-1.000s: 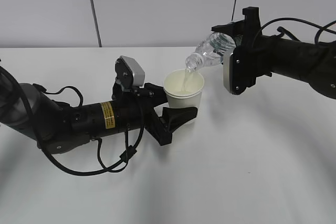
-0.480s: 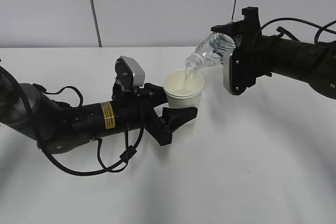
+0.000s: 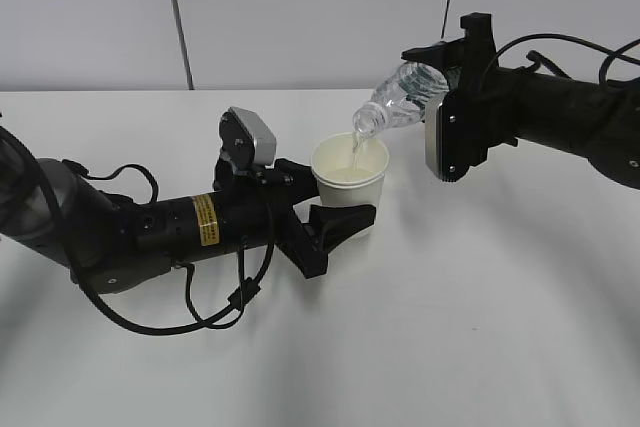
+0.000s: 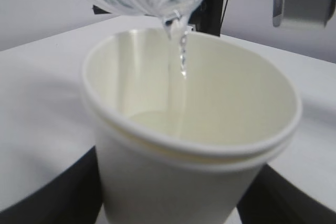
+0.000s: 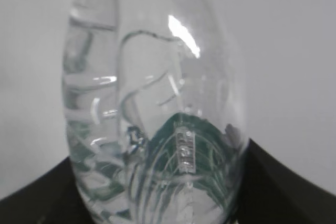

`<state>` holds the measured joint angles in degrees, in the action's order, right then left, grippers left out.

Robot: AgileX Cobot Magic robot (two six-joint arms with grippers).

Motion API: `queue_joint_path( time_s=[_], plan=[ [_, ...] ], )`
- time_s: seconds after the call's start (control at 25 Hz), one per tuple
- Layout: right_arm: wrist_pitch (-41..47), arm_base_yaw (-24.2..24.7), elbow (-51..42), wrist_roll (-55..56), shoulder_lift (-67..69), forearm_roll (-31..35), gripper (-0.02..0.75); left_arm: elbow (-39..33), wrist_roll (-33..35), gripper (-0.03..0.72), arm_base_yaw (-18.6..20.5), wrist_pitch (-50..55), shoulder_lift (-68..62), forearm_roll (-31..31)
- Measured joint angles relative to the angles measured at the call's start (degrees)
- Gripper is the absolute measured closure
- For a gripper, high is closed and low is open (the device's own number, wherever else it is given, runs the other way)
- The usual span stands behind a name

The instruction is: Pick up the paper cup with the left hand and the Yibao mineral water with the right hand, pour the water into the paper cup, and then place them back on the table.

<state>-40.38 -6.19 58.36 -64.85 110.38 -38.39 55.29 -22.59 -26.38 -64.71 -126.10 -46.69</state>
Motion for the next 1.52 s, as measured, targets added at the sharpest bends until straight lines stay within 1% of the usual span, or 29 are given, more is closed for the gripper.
queue_joint_path(
  time_s=[0.48, 0.92, 1.16, 1.4, 1.52],
  plan=[
    [0.00, 0.00, 0.00, 0.94, 0.00, 0.61, 0.257, 0.00, -0.06, 0.237, 0.00, 0.00, 0.00, 0.00],
    [0.00, 0.00, -0.11, 5.38, 0.00, 0.84, 0.257, 0.00, -0.06, 0.237, 0.00, 0.00, 0.00, 0.24],
    [0.00, 0.00, -0.18, 12.96, 0.00, 0.84, 0.257, 0.00, -0.06, 0.237, 0.00, 0.00, 0.00, 2.06],
    [0.00, 0.00, -0.18, 27.34, 0.00, 0.84, 0.257, 0.00, -0.06, 0.237, 0.00, 0.00, 0.00, 2.20],
    [0.00, 0.00, -0.18, 32.29, 0.00, 0.84, 0.257, 0.00, -0.06, 0.237, 0.00, 0.00, 0.00, 2.26]
  ],
)
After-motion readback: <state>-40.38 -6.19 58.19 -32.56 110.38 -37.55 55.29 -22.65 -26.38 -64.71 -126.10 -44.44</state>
